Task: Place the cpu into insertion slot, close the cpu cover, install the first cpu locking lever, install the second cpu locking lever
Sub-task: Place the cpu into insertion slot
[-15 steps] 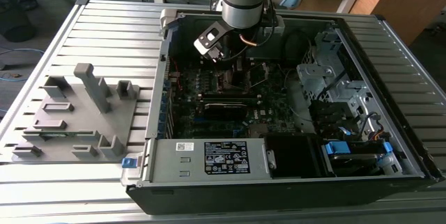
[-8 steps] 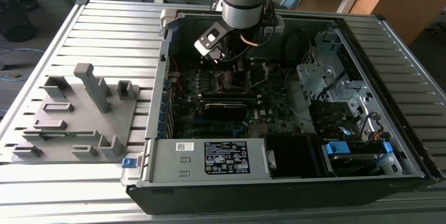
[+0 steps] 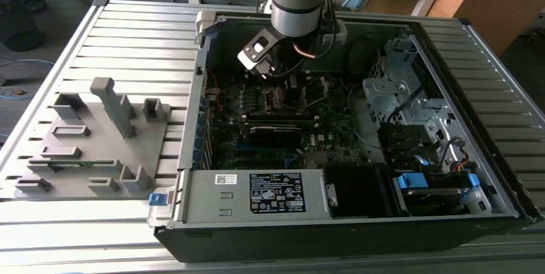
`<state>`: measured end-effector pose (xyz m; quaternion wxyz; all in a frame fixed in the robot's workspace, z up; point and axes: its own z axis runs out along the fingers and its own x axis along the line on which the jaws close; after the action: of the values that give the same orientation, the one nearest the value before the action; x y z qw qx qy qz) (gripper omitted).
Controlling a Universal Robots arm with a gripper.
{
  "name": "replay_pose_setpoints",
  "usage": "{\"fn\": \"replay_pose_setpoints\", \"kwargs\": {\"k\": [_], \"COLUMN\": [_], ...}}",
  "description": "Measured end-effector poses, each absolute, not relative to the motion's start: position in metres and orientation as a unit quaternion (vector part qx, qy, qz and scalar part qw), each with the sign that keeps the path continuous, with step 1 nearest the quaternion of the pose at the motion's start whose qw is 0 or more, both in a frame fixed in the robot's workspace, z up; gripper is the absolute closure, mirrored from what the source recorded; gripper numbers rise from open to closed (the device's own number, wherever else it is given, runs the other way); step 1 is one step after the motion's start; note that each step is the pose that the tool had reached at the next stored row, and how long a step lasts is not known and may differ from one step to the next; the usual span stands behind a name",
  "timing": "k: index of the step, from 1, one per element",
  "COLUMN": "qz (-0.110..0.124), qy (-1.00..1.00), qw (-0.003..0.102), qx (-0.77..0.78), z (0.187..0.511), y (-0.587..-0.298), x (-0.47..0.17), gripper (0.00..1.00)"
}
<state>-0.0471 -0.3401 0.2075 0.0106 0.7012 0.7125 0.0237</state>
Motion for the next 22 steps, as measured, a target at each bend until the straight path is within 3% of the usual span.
{"fn": "replay_pose_setpoints", "kwargs": {"k": [22], "qz": [0.023], "qy": [0.709], "qw": [0.012], "qx": [0.705], "z": [0.1995], "y": [-0.3401], "x": [-0.0474], "gripper": [0.46]}}
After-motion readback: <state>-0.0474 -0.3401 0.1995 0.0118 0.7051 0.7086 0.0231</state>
